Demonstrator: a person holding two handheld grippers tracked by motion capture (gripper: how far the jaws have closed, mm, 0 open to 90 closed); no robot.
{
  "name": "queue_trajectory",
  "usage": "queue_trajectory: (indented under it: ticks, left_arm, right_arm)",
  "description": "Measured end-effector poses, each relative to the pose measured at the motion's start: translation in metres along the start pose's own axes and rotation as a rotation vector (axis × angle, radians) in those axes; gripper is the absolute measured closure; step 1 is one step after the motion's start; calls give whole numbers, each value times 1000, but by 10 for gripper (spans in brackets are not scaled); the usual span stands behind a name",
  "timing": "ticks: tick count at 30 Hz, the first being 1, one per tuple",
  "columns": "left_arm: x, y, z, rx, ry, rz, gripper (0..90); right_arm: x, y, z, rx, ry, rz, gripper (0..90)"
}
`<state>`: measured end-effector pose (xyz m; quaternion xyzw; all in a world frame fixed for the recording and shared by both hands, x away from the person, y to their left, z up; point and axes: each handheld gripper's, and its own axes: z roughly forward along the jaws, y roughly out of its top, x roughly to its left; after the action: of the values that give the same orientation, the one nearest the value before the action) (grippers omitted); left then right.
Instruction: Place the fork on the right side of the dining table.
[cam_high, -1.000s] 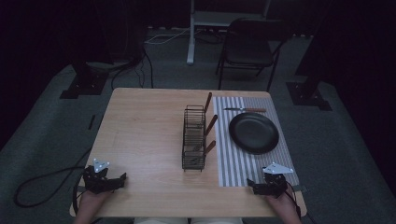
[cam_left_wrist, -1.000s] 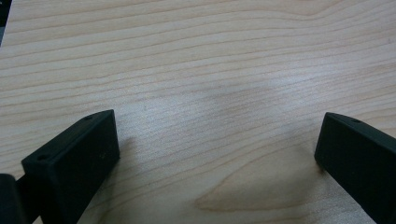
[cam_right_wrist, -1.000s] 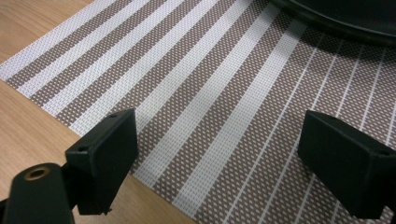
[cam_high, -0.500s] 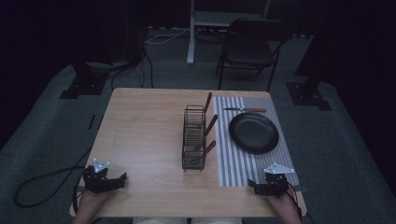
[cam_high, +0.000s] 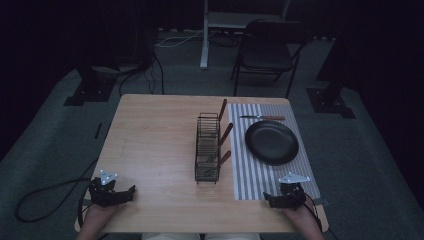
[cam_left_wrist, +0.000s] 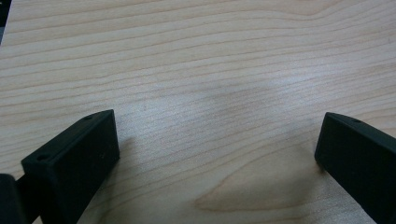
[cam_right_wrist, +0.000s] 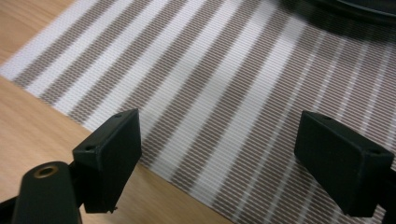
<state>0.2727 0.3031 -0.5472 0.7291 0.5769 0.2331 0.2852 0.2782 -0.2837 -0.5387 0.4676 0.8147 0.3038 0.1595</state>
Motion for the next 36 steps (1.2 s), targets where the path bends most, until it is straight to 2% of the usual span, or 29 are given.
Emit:
queue_trajectory:
  ticks: [4, 11, 15, 26, 36]
  left_arm:
    - [0, 0, 0, 0, 0, 0, 0]
    - [0, 0, 0, 1, 0, 1, 0]
    - [0, 0, 0, 1, 0, 2, 0]
    - [0, 0, 0, 1, 0, 1, 0]
    - [0, 0, 0, 1, 0, 2, 0]
  right_arm:
    - [3, 8, -3, -18, 19, -8, 159]
    - [4, 23, -10, -54, 66, 6, 159]
    - [7, 39, -15, -85, 99, 3, 159]
    - [17, 74, -20, -126, 145, -23, 161]
    - [18, 99, -21, -155, 164, -24, 186]
